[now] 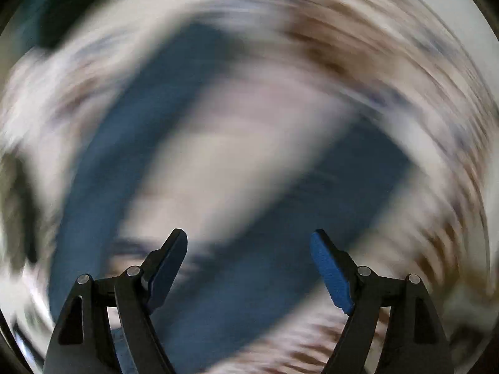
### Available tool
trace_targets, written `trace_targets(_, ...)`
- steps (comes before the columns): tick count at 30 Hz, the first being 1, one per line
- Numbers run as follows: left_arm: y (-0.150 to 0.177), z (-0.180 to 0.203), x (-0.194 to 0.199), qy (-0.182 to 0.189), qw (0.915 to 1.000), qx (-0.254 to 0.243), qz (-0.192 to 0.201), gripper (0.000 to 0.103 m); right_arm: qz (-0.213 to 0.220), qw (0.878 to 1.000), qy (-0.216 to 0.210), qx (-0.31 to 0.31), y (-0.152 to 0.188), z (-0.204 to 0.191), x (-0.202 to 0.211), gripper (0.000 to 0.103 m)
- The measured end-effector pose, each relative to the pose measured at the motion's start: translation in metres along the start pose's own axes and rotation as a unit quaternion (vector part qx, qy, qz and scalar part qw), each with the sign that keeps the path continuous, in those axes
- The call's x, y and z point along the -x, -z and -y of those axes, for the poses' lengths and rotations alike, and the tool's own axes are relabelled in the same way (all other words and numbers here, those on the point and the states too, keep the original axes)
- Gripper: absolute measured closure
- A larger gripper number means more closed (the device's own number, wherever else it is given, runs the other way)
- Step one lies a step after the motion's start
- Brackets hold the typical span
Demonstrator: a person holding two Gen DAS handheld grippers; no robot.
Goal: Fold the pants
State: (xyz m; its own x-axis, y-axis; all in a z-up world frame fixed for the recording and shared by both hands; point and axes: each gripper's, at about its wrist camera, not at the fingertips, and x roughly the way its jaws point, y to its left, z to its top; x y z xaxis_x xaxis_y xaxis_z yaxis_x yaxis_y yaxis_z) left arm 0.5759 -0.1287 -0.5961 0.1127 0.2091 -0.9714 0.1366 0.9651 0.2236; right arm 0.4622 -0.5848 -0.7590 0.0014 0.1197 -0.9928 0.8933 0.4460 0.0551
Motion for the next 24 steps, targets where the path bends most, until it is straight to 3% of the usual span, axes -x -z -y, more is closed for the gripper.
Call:
trace_targets(2,0.013,0.009,-0.004,0.006,0.9999,-0.011,-0.011,0.0,-0.026,0.995,0.001,-0.093,0.006,0.072,-0.019,0.02)
trace_targets(4,0.024,0.017,-0.005,0.003,0.9997,-0.02,-0.015,0.0,-0.046,0.983,-0.064,-0.167,0.014,0.117,-0.04,0.02)
trace_targets(6,0.033,0.022,-0.011,0.001,0.9994,-0.026,-0.024,0.0,-0.041,0.969,-0.132,-0.205,0.018,0.135,-0.054,0.02)
trace_targets(7,0.036,0.022,-0.014,0.0,0.9993,-0.027,-0.027,0.0,-0.015,0.966,-0.16,-0.201,0.019,0.136,-0.053,0.028)
trace_targets(8,0.04,0.024,-0.014,-0.001,0.9992,-0.028,-0.028,0.0,0.012,0.973,-0.144,-0.181,0.02,0.132,-0.047,0.039)
trace_targets(10,0.043,0.027,-0.018,-0.006,0.9991,-0.035,-0.024,0.0,0.042,0.981,-0.133,-0.134,0.023,0.118,-0.036,0.087)
trace_targets(13,0.043,0.028,-0.021,-0.012,0.999,-0.04,-0.018,0.0,0.085,0.988,-0.107,-0.075,0.03,0.102,-0.016,0.096)
trace_targets(15,0.043,0.027,-0.022,-0.013,0.9991,-0.035,-0.018,0.0,0.093,0.986,-0.103,-0.088,0.028,0.115,-0.01,0.096)
trace_targets(18,0.039,0.019,-0.023,-0.007,0.9993,-0.026,-0.024,0.0,0.024,0.992,-0.105,-0.072,0.018,0.121,-0.04,0.095)
trace_targets(20,0.03,0.012,-0.015,-0.011,0.9995,-0.027,-0.012,0.0,-0.008,0.997,-0.072,-0.018,0.009,0.113,-0.031,0.09)
trace_targets(21,0.024,0.009,-0.01,-0.013,0.9995,-0.028,-0.003,0.0,-0.028,0.998,-0.051,0.003,0.007,0.109,-0.021,0.079)
trace_targets(22,0.015,0.005,-0.003,-0.014,0.9994,-0.03,0.011,0.0,-0.036,0.999,-0.026,0.019,0.007,0.104,-0.008,0.058)
trace_targets(24,-0.008,-0.003,0.012,-0.013,0.9985,-0.039,0.037,0.0,-0.023,0.998,0.01,0.054,0.013,0.083,0.03,0.034)
